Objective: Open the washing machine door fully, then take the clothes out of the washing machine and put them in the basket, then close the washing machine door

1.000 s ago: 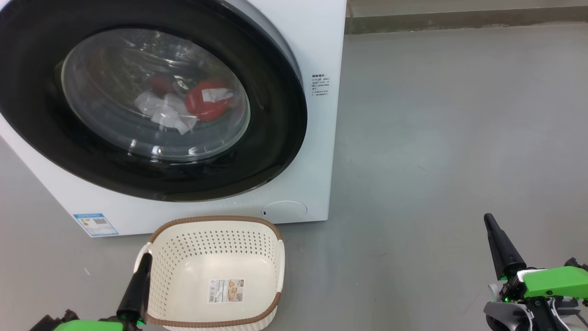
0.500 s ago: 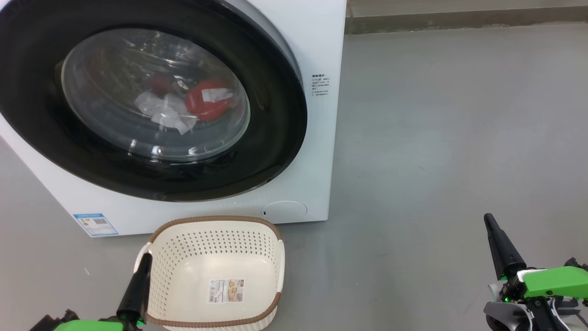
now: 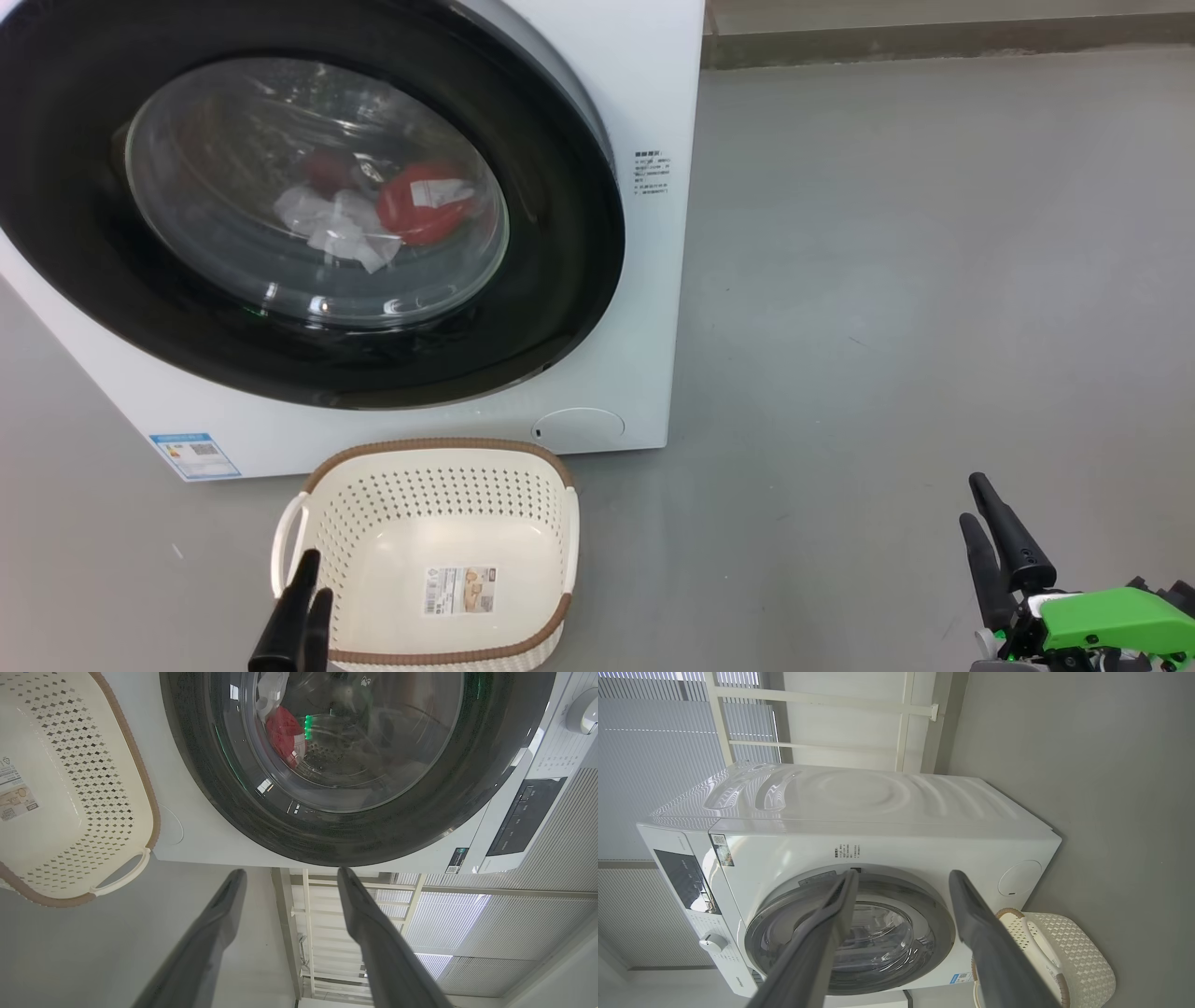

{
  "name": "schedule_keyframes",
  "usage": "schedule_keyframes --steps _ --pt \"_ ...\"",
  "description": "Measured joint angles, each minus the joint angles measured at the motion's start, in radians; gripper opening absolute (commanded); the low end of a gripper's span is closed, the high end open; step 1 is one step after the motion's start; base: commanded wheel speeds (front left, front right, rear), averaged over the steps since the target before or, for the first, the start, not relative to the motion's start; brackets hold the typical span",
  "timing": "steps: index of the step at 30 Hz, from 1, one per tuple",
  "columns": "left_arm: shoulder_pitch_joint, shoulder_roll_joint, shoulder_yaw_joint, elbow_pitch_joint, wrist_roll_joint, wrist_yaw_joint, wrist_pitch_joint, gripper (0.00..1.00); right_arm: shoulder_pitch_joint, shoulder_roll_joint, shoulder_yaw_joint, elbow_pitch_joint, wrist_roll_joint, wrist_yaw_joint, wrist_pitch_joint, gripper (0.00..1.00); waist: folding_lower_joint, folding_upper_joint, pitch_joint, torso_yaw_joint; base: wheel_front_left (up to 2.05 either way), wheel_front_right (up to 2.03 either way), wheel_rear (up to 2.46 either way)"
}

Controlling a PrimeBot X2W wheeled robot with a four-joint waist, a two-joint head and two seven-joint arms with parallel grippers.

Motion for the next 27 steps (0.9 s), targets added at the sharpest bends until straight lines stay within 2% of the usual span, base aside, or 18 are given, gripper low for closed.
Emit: schedule_keyframes --steps 10,27 --pt "0.000 0.001 -0.008 -0.019 0.053 0.000 -0.030 1.00 0.000 -0.009 0.015 -0.009 -0.044 0.000 -0.028 1.00 0.0001 0.0000 0.003 0.001 0.00 0.00 0.00" --pt "0.001 0.001 -0.017 -0.060 0.322 0.001 -0.078 1.00 0.000 -0.039 0.068 -0.017 -0.233 0.000 -0.075 1.00 0.0000 0.0000 0.009 0.000 0.00 0.00 0.00"
